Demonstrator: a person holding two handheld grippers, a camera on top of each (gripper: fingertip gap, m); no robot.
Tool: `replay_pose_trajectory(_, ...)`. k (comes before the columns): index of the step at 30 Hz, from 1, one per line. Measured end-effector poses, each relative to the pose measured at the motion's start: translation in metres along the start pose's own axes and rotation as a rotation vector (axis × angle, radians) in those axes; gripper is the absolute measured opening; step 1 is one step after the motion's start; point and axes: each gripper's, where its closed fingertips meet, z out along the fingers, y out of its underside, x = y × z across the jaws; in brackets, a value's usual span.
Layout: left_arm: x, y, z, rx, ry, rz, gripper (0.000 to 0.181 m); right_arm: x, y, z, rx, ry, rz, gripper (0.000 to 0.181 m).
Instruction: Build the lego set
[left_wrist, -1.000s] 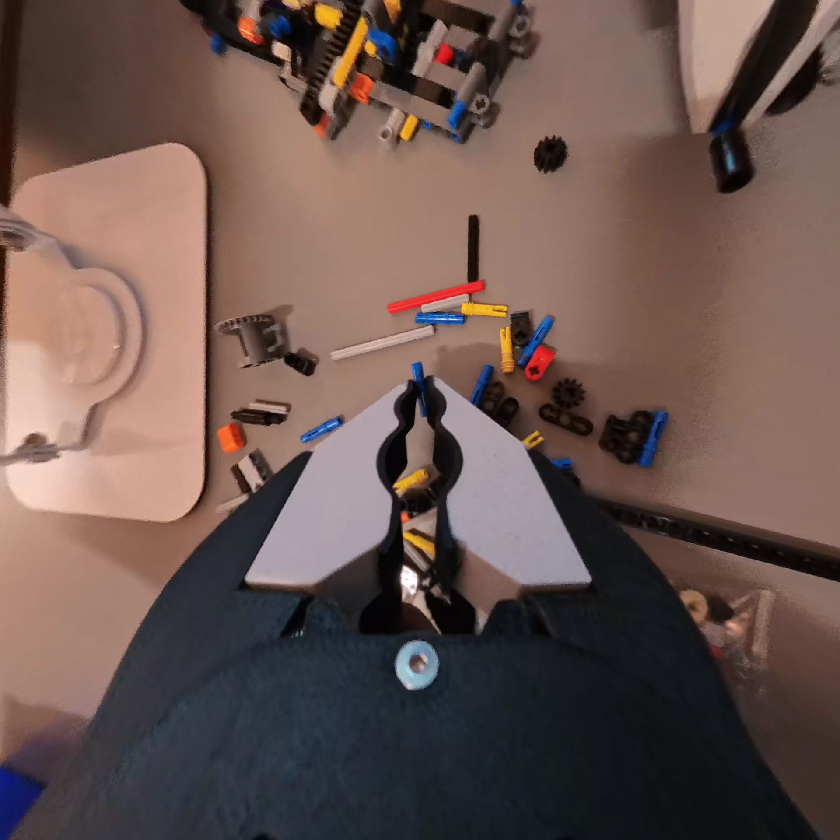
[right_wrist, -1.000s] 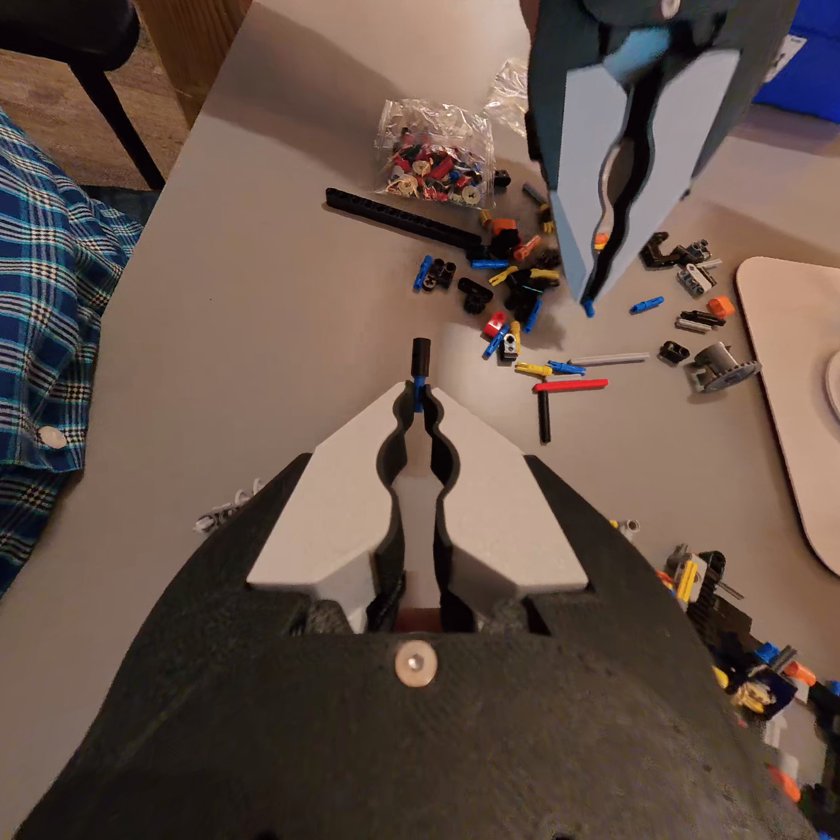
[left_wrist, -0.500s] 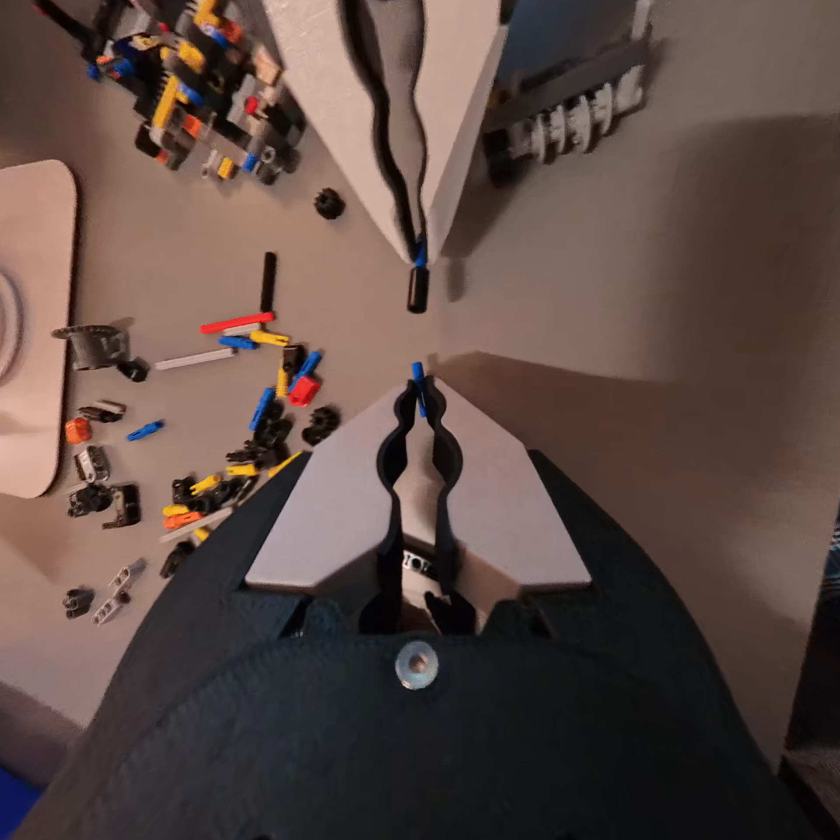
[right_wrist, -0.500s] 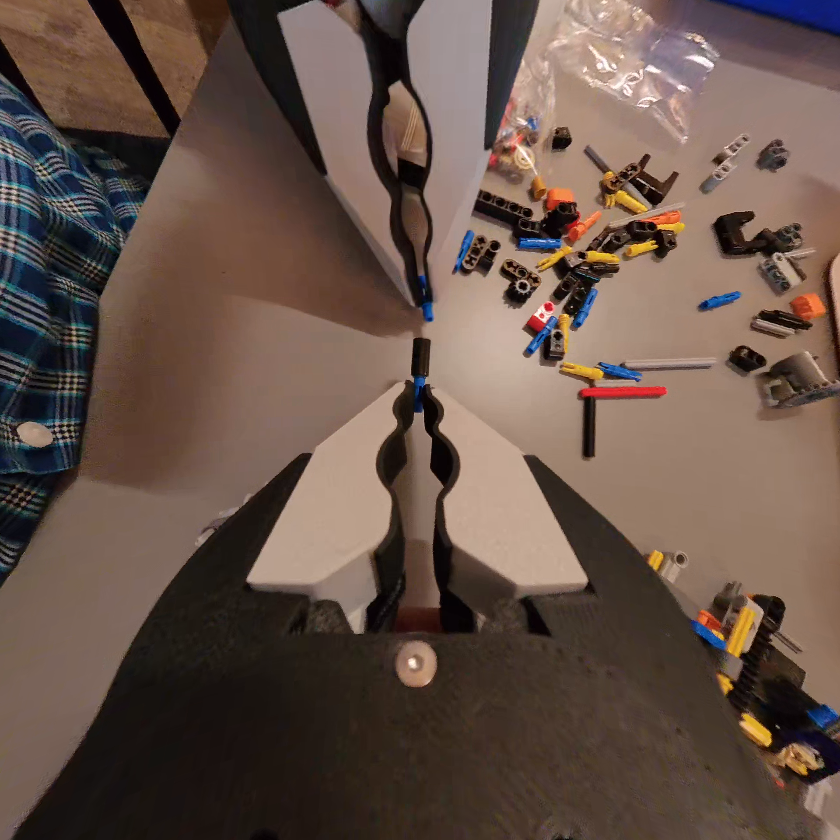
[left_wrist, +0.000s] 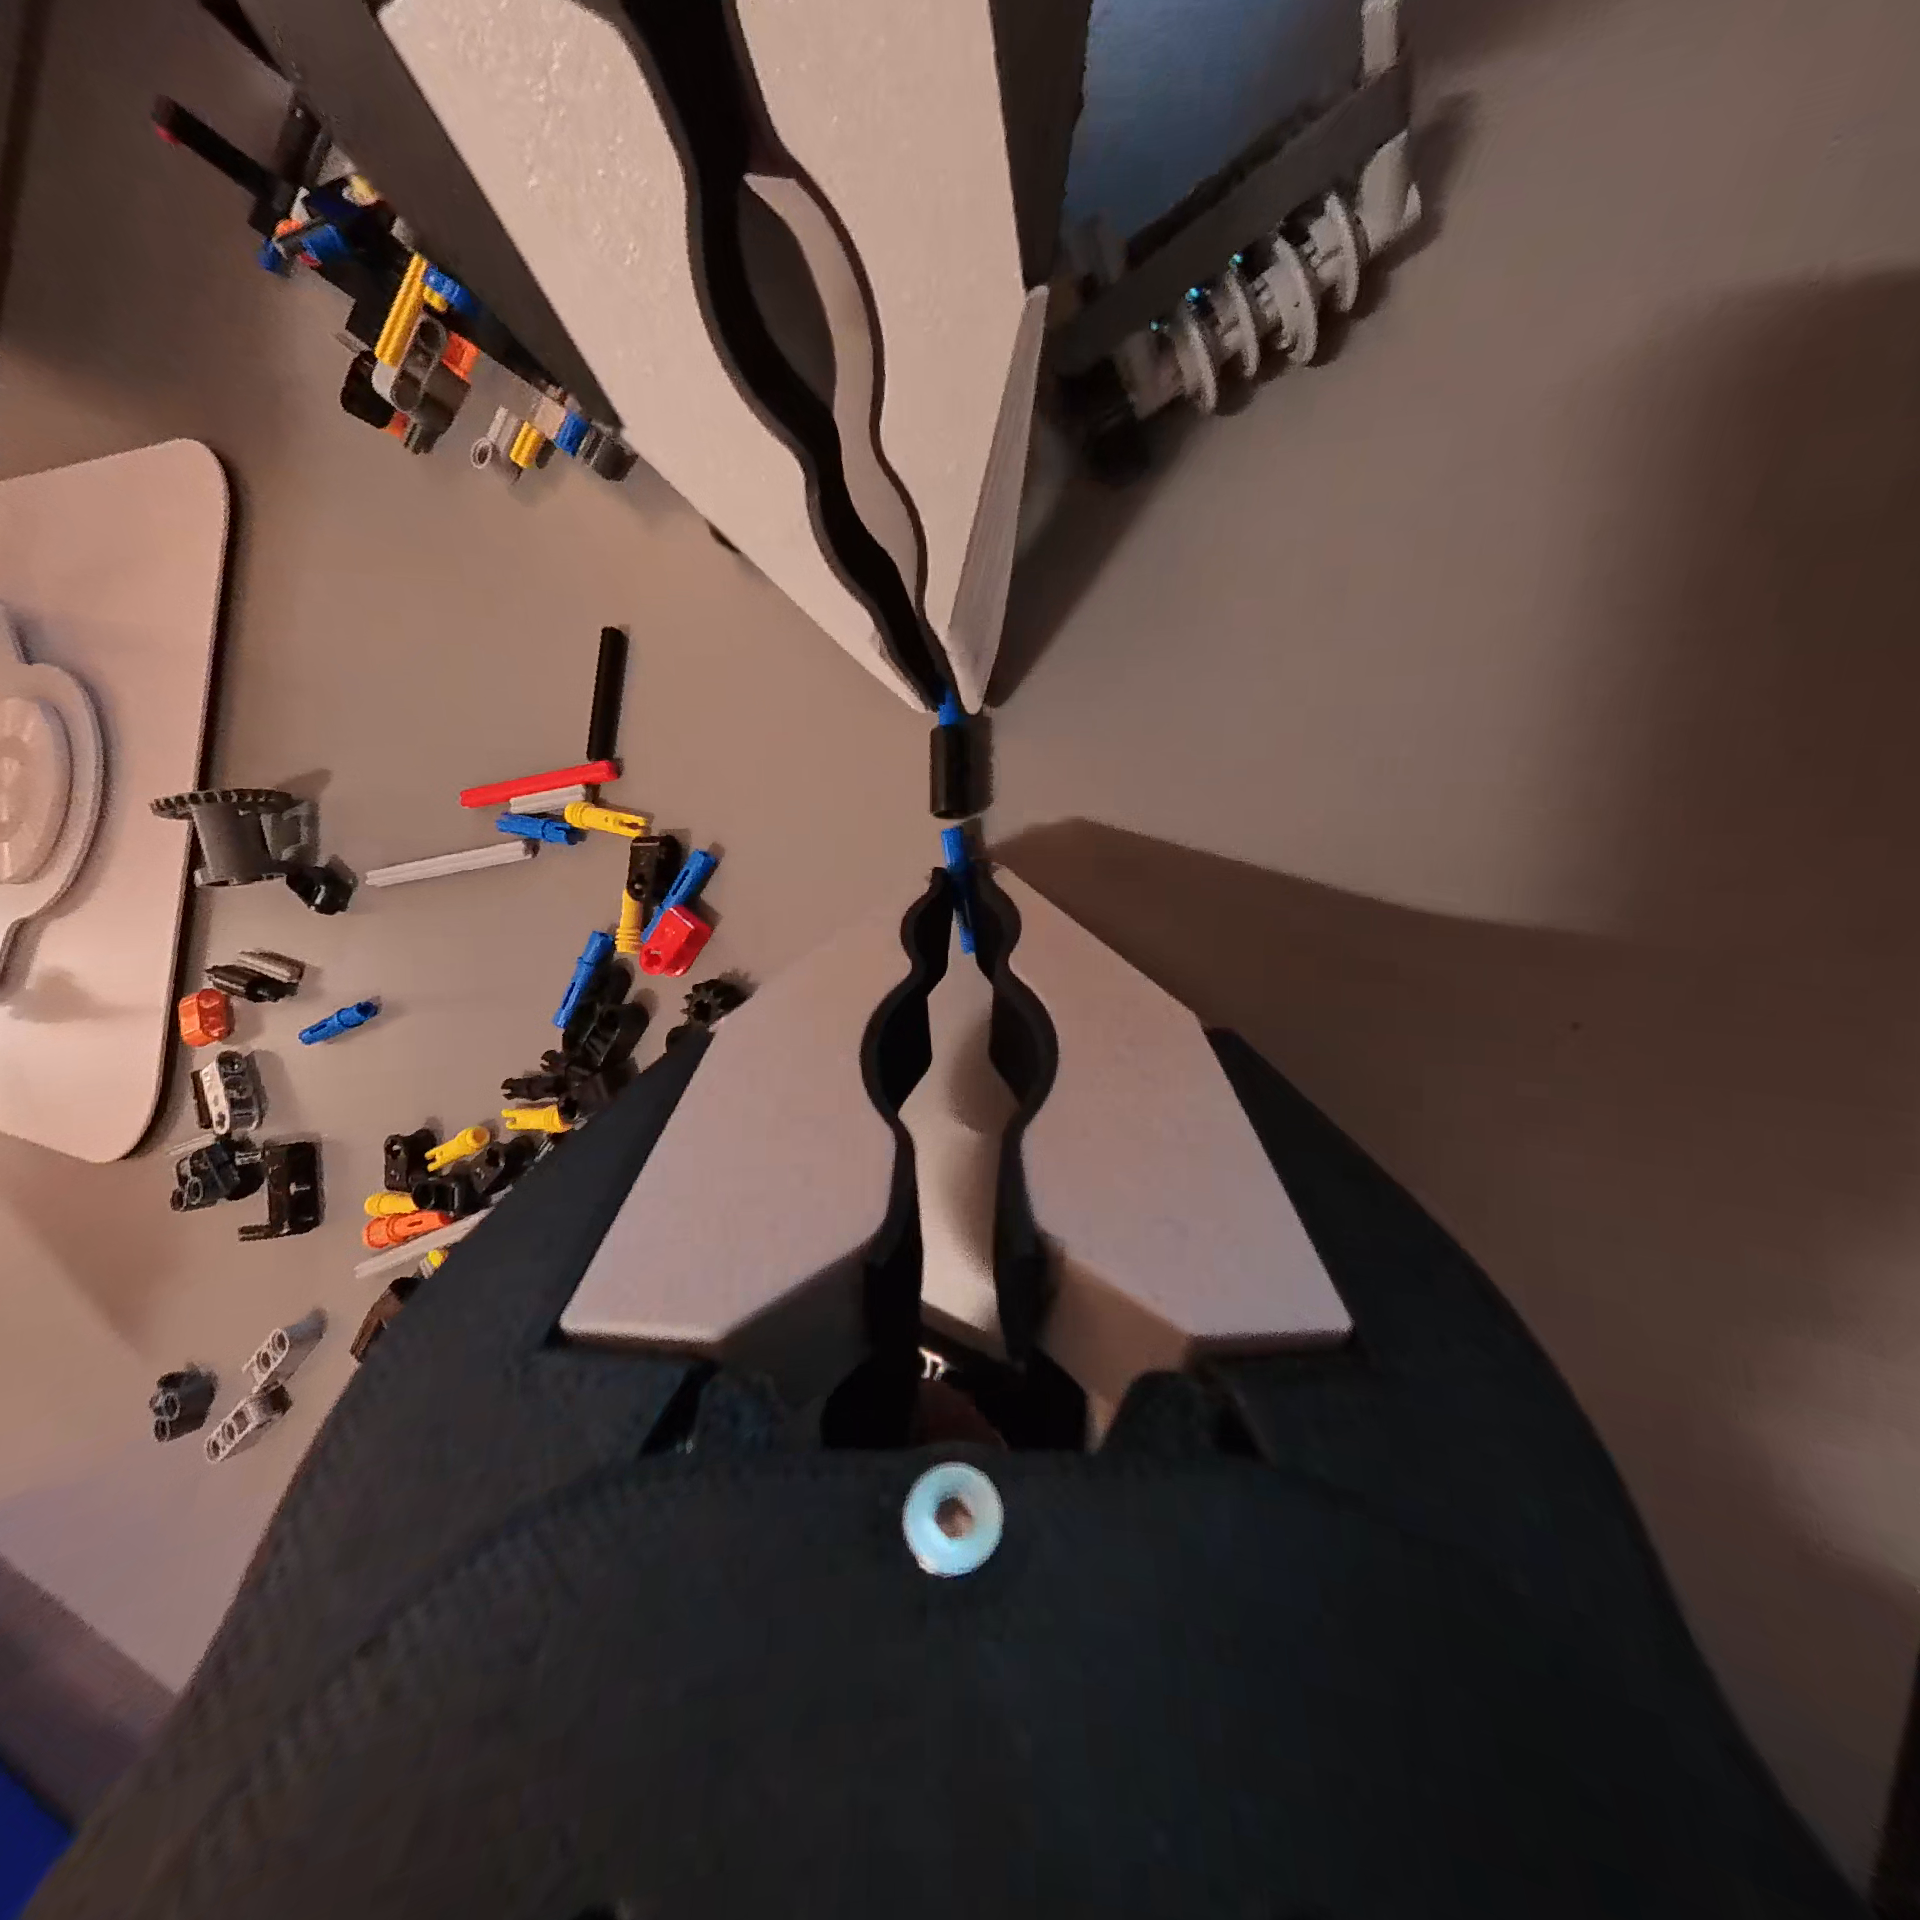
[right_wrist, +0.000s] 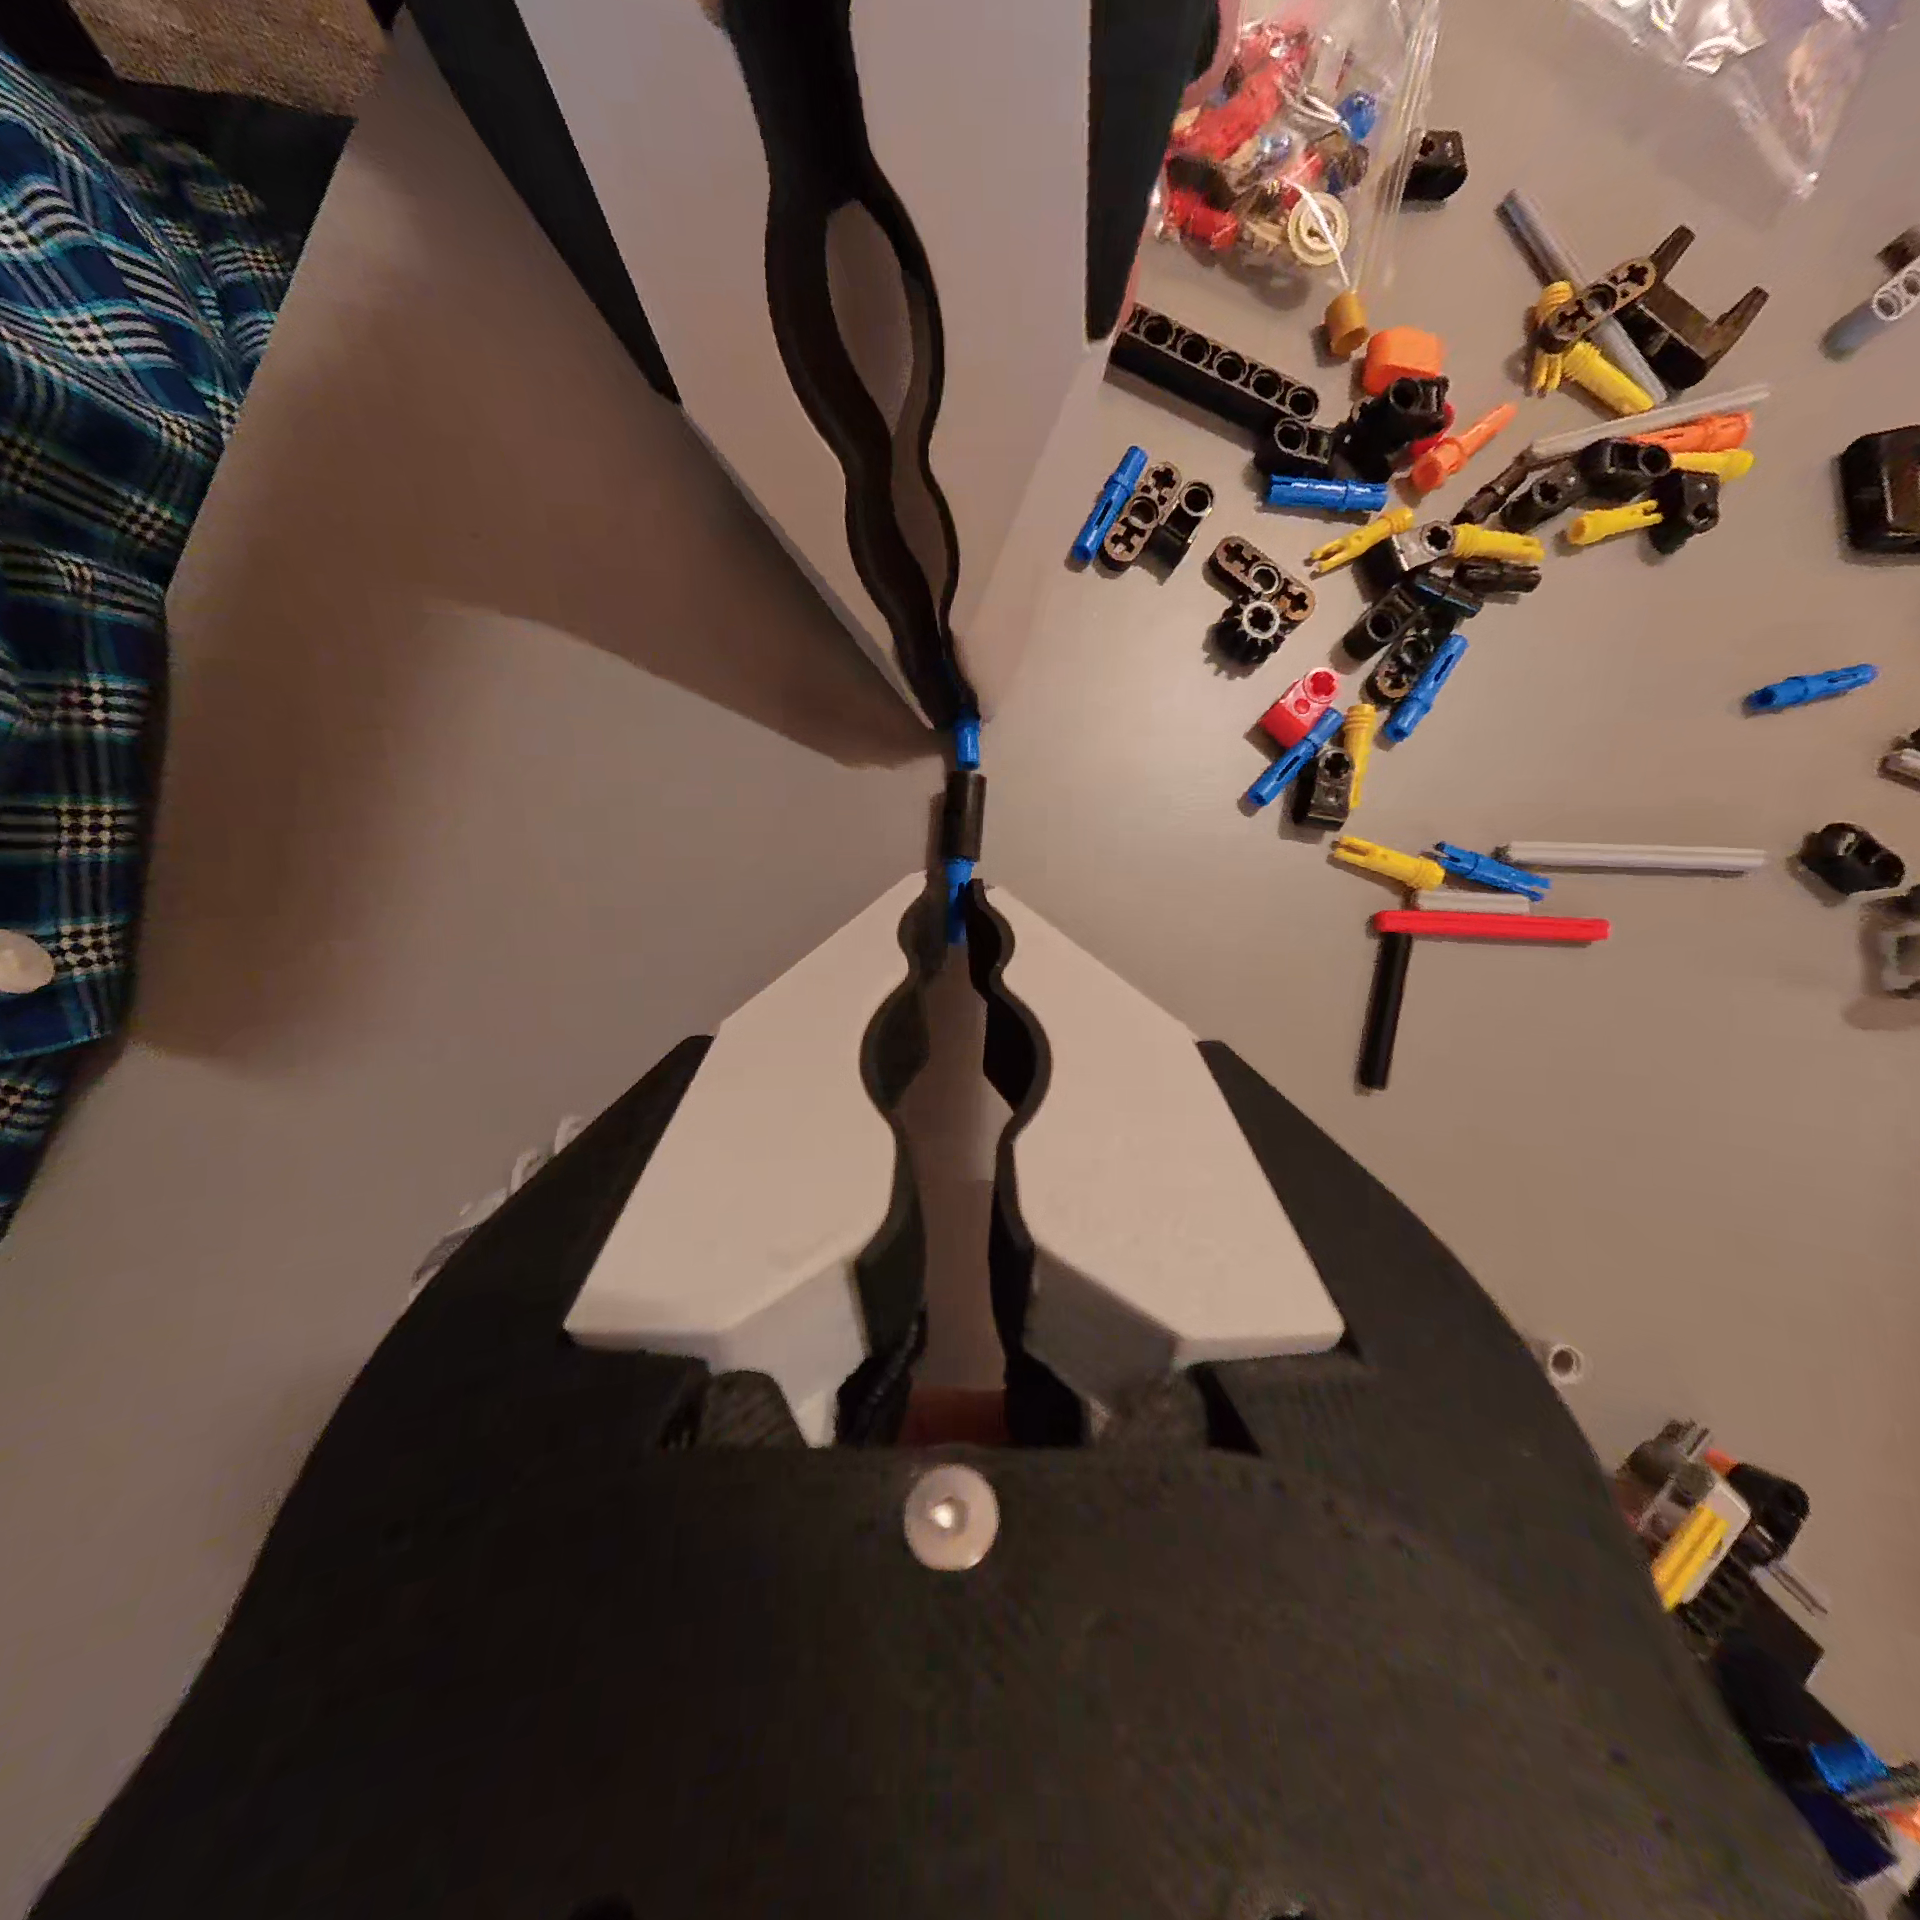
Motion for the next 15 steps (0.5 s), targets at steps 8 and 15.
replay_pose_trajectory(8, -0.0017, -0.0028, 0.0018, 0.029, -0.023, -0.008, 0.001, 0.0014, 0.0007, 0.0016, -0.005, -0.036, 0.009, 0.000)
replay_pose_trajectory(15, -0.0015, -0.0030, 0.0020, 0.027, -0.031, 0.014, 0.001, 0.0017, 0.0001, 0.0019, 0.009, -0.043, -0.010, 0.000)
